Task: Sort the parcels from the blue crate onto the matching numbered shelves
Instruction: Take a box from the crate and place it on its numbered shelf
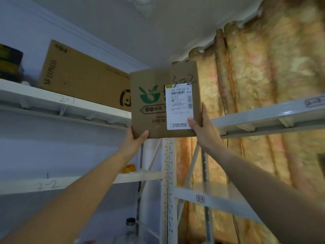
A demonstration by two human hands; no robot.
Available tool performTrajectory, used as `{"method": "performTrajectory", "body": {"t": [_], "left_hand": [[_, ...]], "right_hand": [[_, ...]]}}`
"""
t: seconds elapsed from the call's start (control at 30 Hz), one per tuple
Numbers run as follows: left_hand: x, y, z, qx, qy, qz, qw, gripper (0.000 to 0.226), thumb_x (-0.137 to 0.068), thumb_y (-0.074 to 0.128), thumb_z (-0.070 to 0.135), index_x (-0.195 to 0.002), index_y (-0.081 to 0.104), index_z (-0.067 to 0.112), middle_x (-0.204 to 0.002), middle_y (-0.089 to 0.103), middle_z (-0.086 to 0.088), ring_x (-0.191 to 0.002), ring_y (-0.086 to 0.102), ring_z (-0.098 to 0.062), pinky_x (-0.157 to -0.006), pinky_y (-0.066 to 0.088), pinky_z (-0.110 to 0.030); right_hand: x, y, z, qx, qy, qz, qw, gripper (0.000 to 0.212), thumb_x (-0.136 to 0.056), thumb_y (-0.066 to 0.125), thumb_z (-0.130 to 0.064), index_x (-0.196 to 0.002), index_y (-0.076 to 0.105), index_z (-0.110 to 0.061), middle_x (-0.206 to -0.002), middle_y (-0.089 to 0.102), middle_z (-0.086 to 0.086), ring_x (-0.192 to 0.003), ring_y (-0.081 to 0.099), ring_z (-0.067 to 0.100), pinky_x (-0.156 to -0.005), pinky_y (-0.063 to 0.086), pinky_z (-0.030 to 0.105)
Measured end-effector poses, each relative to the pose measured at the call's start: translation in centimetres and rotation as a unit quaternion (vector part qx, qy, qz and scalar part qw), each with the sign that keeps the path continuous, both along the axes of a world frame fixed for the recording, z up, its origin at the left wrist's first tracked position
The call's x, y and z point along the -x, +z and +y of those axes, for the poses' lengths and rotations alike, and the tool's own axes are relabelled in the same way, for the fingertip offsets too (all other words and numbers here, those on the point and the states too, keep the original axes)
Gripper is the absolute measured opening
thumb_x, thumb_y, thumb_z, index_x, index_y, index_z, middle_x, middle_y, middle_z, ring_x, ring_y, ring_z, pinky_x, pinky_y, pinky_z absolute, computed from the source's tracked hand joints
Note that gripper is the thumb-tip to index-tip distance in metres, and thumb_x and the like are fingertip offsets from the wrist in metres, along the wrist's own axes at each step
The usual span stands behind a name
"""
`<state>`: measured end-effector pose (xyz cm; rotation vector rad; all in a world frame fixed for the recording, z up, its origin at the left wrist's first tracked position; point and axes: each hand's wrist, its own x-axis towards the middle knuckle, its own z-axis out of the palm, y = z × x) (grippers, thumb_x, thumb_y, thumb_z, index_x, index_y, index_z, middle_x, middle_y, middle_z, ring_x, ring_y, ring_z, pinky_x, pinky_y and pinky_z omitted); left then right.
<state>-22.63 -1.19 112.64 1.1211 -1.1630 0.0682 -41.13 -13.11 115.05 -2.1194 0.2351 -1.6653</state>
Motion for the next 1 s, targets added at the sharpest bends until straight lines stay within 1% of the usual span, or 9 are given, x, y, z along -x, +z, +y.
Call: {"method": "performTrajectory", "body": {"t": [0.07,0.17,0.27,0.33,0.4,0.53,0.77,0.9,1.0], "left_hand": [[0.9,0.5,-0.3,-0.030,0.005,-0.025,0.999,0.070,-0.091,0.058,0.025,-0.146,0.016,0.014,-0.145,0.038,-0.002,-0.132,0.040,-0.021,-0.110,0.036,-0.038],[1.2,-0.4,-0.7,-0.038,-0.009,-0.009,0.999,0.070,-0.088,0.062,0.019,-0.145,0.022,0.013,-0.144,0.042,-0.003,-0.130,0.043,-0.020,-0.108,0.036,-0.034],[1.6,-2.7,-0.8,-0.059,0.012,-0.017,0.998,0.068,-0.085,0.066,0.017,-0.142,0.029,0.010,-0.137,0.047,-0.004,-0.125,0.046,-0.020,-0.103,0.037,-0.031],[2.4,-4.7,-1.1,-0.077,0.023,-0.023,0.997,0.067,-0.084,0.068,0.016,-0.140,0.031,0.009,-0.139,0.048,-0.010,-0.126,0.047,-0.025,-0.105,0.039,-0.035],[3.4,-6.7,-1.0,-0.088,0.027,-0.036,0.995,0.064,-0.085,0.066,0.013,-0.140,0.033,0.008,-0.138,0.049,-0.010,-0.125,0.049,-0.025,-0.104,0.040,-0.035],[5.0,-9.8,-0.1,-0.112,0.025,-0.062,0.991,0.062,-0.086,0.064,0.008,-0.140,0.035,0.009,-0.136,0.052,-0.008,-0.125,0.049,-0.024,-0.107,0.040,-0.039],[8.8,-11.7,-0.1,-0.118,-0.013,-0.043,0.992,0.065,-0.086,0.063,0.007,-0.142,0.030,0.011,-0.138,0.050,-0.007,-0.128,0.047,-0.023,-0.108,0.039,-0.039],[11.3,-12.3,-1.1,-0.123,-0.020,-0.030,0.992,0.058,-0.084,0.066,0.008,-0.136,0.040,0.009,-0.126,0.058,-0.002,-0.117,0.054,-0.019,-0.100,0.045,-0.032],[11.8,-11.2,-1.5,-0.122,-0.019,-0.025,0.992,0.053,-0.081,0.071,0.012,-0.130,0.050,0.008,-0.122,0.062,-0.005,-0.113,0.059,-0.023,-0.096,0.048,-0.033]], "right_hand": [[1.3,0.9,-0.3,-0.018,-0.028,0.039,0.999,0.073,-0.098,0.042,-0.038,-0.148,-0.012,-0.040,-0.127,0.047,-0.008,-0.106,0.056,0.027,-0.072,0.050,0.036],[2.2,-0.4,0.0,-0.080,0.038,0.080,0.993,0.098,-0.091,0.058,-0.012,-0.146,-0.020,-0.029,-0.149,0.030,0.005,-0.136,0.034,0.028,-0.108,0.037,0.047],[3.3,-4.1,0.5,-0.130,0.037,0.089,0.987,0.083,-0.089,0.055,0.005,-0.148,0.000,-0.015,-0.131,0.043,-0.004,-0.124,0.039,0.009,-0.108,0.032,0.030],[4.1,-7.3,0.3,-0.134,0.001,0.069,0.989,0.073,-0.088,0.057,0.004,-0.146,0.019,-0.016,-0.121,0.052,-0.009,-0.115,0.046,0.006,-0.110,0.036,0.036],[4.8,-10.5,0.4,-0.132,-0.038,0.050,0.989,0.065,-0.087,0.061,-0.002,-0.142,0.031,-0.018,-0.118,0.059,-0.013,-0.113,0.054,0.008,-0.103,0.044,0.041],[7.0,-14.9,2.1,-0.141,-0.071,0.034,0.987,0.057,-0.088,0.062,-0.009,-0.138,0.037,-0.023,-0.102,0.054,-0.029,-0.107,0.055,0.007,-0.087,0.043,0.024],[12.1,-14.1,3.0,-0.079,-0.174,0.063,0.980,0.066,-0.080,0.073,-0.016,-0.137,0.042,-0.029,-0.113,0.063,-0.016,-0.102,0.059,0.010,-0.076,0.047,0.026],[15.5,-13.0,2.7,-0.073,-0.219,0.126,0.965,0.062,-0.077,0.075,-0.022,-0.132,0.047,-0.026,-0.114,0.067,-0.011,-0.098,0.062,0.011,-0.058,0.034,0.006],[16.5,-11.1,2.1,-0.042,-0.236,0.162,0.957,0.057,-0.082,0.071,-0.020,-0.133,0.046,-0.020,-0.121,0.065,-0.003,-0.107,0.062,0.019,-0.061,0.038,0.013]]}}
